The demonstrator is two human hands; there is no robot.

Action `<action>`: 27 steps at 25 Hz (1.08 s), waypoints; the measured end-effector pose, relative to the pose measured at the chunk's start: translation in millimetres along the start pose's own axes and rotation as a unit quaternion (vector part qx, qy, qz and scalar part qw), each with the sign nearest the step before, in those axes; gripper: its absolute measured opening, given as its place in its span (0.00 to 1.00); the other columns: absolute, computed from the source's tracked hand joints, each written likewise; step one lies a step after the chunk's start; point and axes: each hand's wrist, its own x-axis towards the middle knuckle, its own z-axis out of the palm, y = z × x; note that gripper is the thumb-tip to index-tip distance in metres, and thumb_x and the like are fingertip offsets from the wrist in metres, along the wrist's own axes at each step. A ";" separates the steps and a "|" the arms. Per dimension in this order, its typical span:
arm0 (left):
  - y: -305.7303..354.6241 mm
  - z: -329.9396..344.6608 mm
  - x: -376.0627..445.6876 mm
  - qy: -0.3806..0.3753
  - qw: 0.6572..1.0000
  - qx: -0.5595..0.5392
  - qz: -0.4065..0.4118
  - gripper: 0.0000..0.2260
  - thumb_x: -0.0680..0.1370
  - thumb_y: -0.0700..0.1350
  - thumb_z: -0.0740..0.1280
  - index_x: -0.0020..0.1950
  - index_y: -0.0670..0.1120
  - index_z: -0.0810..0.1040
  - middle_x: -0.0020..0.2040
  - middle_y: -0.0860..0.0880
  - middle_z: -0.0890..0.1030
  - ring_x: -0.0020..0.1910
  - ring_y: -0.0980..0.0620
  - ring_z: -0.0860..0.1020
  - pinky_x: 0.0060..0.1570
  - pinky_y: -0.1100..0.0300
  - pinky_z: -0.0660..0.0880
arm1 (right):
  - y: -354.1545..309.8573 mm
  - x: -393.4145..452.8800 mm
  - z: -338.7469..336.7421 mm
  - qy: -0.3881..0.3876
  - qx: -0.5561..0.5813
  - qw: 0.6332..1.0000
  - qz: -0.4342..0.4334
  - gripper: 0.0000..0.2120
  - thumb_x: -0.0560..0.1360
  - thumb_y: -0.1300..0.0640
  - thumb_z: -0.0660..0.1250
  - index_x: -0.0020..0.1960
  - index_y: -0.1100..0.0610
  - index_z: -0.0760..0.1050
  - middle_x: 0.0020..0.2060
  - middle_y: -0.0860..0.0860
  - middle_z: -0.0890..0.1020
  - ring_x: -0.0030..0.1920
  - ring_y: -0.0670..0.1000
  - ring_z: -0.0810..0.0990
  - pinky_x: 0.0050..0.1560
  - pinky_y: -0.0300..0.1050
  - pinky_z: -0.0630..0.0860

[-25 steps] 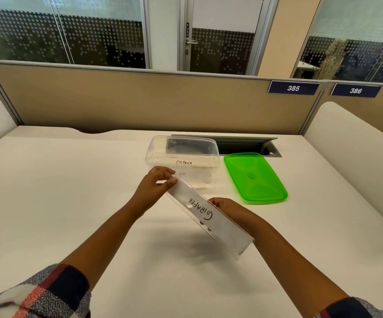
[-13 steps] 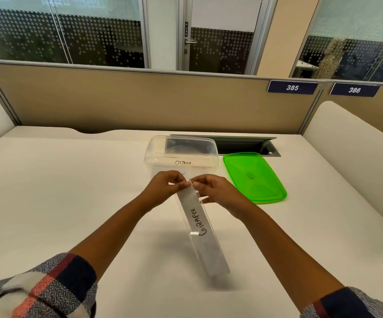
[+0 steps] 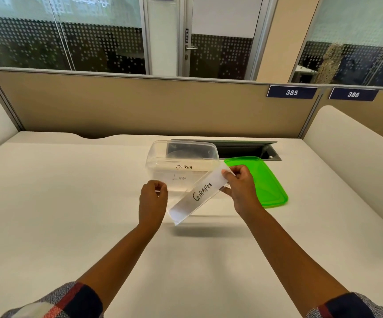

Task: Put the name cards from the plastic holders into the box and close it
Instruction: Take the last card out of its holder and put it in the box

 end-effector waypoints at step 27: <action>49.6 2.0 123.9 0.033 0.994 0.028 -0.103 0.13 0.80 0.41 0.56 0.62 0.36 0.66 0.60 0.36 0.75 0.59 0.37 0.73 0.59 0.47 0.70 | -3.3 100.5 10.2 0.020 -0.247 0.965 -0.082 0.12 0.72 0.61 0.70 0.54 0.62 0.80 0.51 0.59 0.84 0.46 0.47 0.79 0.45 0.35 0.71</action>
